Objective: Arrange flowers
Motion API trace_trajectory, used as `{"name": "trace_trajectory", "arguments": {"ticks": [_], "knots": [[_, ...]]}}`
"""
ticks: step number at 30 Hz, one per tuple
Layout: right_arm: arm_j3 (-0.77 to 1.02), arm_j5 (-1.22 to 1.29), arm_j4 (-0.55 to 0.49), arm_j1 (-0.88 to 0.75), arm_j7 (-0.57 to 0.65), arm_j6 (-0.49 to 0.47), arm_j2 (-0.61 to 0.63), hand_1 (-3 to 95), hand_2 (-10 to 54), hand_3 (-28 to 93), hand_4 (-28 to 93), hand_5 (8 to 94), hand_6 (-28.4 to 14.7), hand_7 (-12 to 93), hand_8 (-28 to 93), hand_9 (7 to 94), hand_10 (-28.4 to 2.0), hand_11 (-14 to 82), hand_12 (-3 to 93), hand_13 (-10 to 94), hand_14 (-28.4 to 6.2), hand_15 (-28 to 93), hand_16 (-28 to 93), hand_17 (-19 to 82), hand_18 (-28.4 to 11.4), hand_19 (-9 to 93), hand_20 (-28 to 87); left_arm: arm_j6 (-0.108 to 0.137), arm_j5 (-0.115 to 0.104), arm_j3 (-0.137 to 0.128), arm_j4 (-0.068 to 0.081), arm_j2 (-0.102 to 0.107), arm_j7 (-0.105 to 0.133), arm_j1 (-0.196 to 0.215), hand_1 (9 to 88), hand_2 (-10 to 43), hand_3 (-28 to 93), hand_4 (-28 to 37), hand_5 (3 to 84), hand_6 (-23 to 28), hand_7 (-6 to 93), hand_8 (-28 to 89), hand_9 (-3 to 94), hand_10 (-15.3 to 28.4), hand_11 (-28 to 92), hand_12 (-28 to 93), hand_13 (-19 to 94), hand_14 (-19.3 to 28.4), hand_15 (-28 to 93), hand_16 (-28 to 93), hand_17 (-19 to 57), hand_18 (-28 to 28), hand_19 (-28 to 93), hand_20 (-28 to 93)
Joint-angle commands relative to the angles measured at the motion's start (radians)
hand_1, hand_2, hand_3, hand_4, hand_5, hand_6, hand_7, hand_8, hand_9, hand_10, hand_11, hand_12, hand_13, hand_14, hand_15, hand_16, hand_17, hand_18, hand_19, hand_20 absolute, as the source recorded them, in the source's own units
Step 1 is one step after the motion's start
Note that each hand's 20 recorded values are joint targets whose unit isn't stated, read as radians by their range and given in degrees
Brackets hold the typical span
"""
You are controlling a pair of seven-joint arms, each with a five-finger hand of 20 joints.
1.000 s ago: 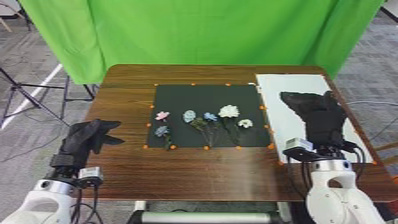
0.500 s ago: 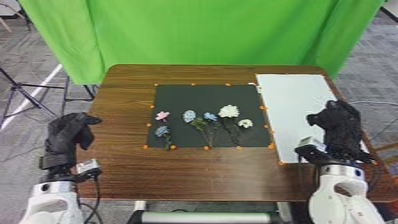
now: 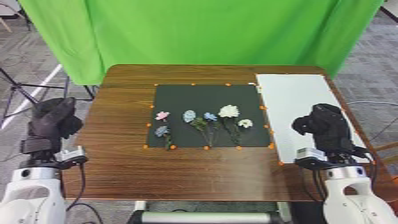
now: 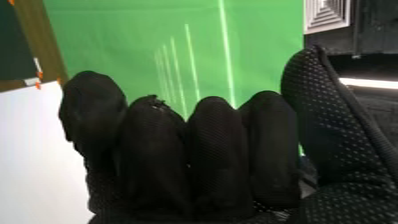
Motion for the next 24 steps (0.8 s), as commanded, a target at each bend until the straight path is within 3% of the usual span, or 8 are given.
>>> {"name": "trace_trajectory", "arguments": {"ticks": [1,6,9,12,15,17,22,24], "knots": [[0.019,-0.103,0.005,0.023,0.036,-0.095,0.022,24.5,2.3,80,-10,83.9,11.0,83,80,93.7,-7.0,74.2,86.7,90,-15.5,93,91,62,-24.2,93,83,-0.036,0.039,0.004,-0.002,0.002,-0.011,0.009,32.6,-2.7,61,-13.3,69.7,-5.7,71.5,70,82.7,14.4,79,71,79,19.4,93,45,55.0,28.4,93,82],[0.028,-0.082,0.006,0.024,0.037,-0.094,0.012,24.6,2.6,80,-10,83.7,11.1,82,80,93.7,-6.7,74.2,86.3,90,-15.2,93,90,62,-24.1,93,84,-0.046,0.039,0.018,0.005,0.003,-0.021,-0.011,32.8,-4.3,60,-12.9,69.6,-5.8,71.7,70,83.2,14.4,79,74,80,19.6,93,51,55.7,28.4,93,84],[0.02,-0.089,0.01,0.032,0.038,-0.106,0.016,24.6,2.7,80,-9,83.6,11.1,82,80,93.7,-6.7,74.2,86.3,90,-15.2,93,90,62,-24.2,93,84,-0.058,0.066,0.0,-0.001,-0.004,-0.034,0.008,33.6,-2.3,59,-13.6,69.6,-5.8,71.9,70,83.3,14.3,80,74,80,19.6,93,51,56.0,28.4,93,84],[0.018,-0.114,0.005,0.026,0.043,-0.116,0.014,24.6,2.8,80,-9,83.5,11.0,82,80,93.7,-6.7,74.2,86.2,90,-15.1,93,90,62,-24.2,93,84,-0.035,0.031,-0.003,-0.01,-0.018,-0.041,0.025,33.7,0.3,58,-13.9,69.6,-5.8,72.1,69,83.2,14.3,80,73,80,19.2,93,50,55.9,28.4,93,83],[0.022,-0.097,0.004,0.019,0.042,-0.111,0.009,24.6,2.9,79,-9,83.5,11.0,82,80,93.7,-6.6,74.2,86.2,89,-15.1,93,90,62,-24.3,93,84,0.059,0.015,0.032,-0.015,-0.016,-0.033,0.03,34.1,3.7,57,-15.0,68.6,-5.4,71.7,67,82.3,14.4,80,71,79,18.3,93,47,54.2,28.4,93,80],[0.027,-0.089,0.004,0.02,0.037,-0.107,0.006,24.6,3.0,79,-9,83.5,11.0,82,79,93.7,-6.6,74.2,86.0,89,-15.1,93,90,62,-24.3,93,84,0.058,-0.006,0.046,-0.011,-0.015,-0.023,0.021,35.0,5.2,56,-14.8,66.6,-4.9,71.6,61,80.6,14.7,79,68,77,18.4,93,42,51.8,28.4,93,75],[0.019,-0.109,0.007,0.03,0.047,-0.134,0.01,24.5,3.1,79,-9,83.5,10.9,83,79,93.7,-6.6,74.3,86.0,89,-15.1,93,90,62,-24.3,93,83,-0.031,0.06,0.007,-0.011,-0.022,-0.053,0.026,35.0,6.5,55,-14.8,64.2,-4.4,72.6,52,78.7,14.8,78,65,74,18.6,93,33,47.9,28.4,93,64],[0.012,-0.121,0.009,0.04,0.045,-0.133,0.007,24.5,3.3,79,-10,83.5,10.9,83,79,93.7,-6.7,74.3,85.9,89,-15.0,93,90,62,-24.3,93,83,0.001,0.08,0.012,-0.009,-0.023,-0.053,0.017,35.1,6.9,55,-15.0,65.9,-4.3,72.9,50,80.4,14.7,79,67,76,18.2,93,35,49.4,28.4,93,65]]}}
